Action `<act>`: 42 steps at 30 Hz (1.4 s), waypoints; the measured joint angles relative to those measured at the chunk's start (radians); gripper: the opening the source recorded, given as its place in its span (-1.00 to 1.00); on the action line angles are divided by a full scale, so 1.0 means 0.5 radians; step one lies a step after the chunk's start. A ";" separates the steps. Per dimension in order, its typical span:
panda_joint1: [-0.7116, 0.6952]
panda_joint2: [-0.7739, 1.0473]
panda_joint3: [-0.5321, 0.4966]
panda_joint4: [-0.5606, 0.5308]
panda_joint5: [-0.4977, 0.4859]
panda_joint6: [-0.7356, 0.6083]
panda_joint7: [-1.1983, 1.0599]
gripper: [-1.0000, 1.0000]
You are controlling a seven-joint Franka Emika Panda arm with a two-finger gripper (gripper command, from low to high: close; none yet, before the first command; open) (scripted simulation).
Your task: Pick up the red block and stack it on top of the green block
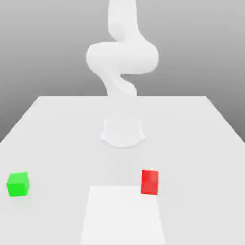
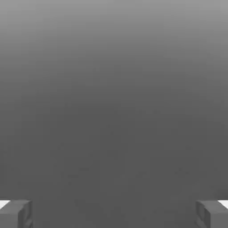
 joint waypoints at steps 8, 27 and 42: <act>0.087 0.449 0.087 -0.514 0.141 0.367 0.152 0.00; 0.339 1.816 0.088 -1.104 -0.257 1.475 0.821 -1.00; 0.323 1.326 0.182 -1.171 0.010 1.056 0.630 -1.00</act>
